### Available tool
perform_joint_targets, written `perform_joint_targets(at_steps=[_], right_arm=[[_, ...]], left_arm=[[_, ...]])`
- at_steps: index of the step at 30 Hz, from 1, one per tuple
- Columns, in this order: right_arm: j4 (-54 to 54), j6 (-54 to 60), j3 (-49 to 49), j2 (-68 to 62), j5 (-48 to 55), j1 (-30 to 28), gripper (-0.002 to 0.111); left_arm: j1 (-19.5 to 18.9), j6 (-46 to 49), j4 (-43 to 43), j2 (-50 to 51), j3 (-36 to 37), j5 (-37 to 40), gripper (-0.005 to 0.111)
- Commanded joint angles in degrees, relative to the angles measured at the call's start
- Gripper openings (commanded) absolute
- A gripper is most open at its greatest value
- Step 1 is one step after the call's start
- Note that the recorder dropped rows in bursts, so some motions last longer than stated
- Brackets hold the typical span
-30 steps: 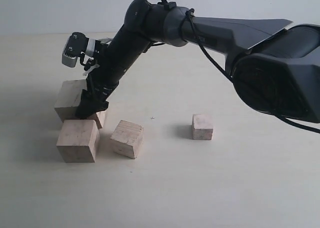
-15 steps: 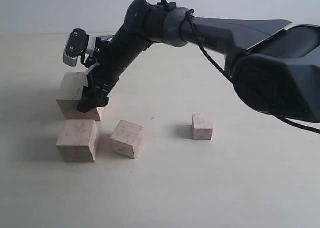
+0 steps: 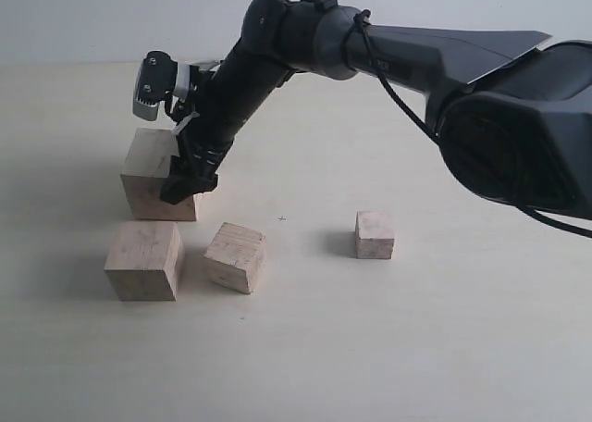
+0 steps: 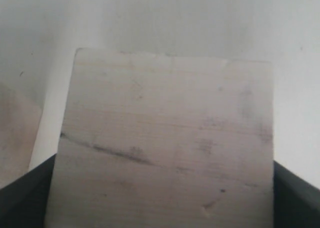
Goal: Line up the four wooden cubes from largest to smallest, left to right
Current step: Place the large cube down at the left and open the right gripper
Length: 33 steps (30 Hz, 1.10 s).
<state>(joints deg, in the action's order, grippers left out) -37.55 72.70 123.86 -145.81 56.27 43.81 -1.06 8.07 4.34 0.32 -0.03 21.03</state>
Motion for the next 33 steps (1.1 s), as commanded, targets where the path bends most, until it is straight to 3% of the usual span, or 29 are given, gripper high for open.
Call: perform_joint_targets(at_steps=[1, 8, 21, 24, 31, 33], right_arm=[[1.2, 1.9, 0.0, -0.2, 0.5, -2.2, 0.0], [-4.3, 8.0, 0.0, -0.2, 3.0, -2.5, 0.0], [-4.9, 6.6, 0.0, -0.2, 0.5, -2.5, 0.003], [-5.1, 6.6, 0.0, -0.2, 0.3, -2.5, 0.017], [-5.4, 6.7, 0.0, -0.2, 0.3, -2.5, 0.071], [-5.5, 6.7, 0.0, -0.2, -0.5, -2.5, 0.08]], left_arm=[[0.3, -0.1, -0.2, -0.3, 0.0, -0.7, 0.0], [0.3, -0.1, -0.2, -0.3, 0.0, -0.7, 0.0], [0.3, -0.1, -0.2, -0.3, 0.0, -0.7, 0.0], [0.3, -0.1, -0.2, -0.3, 0.0, -0.7, 0.0], [0.3, -0.1, -0.2, -0.3, 0.0, -0.7, 0.0], [0.3, -0.1, -0.2, -0.3, 0.0, -0.7, 0.0]])
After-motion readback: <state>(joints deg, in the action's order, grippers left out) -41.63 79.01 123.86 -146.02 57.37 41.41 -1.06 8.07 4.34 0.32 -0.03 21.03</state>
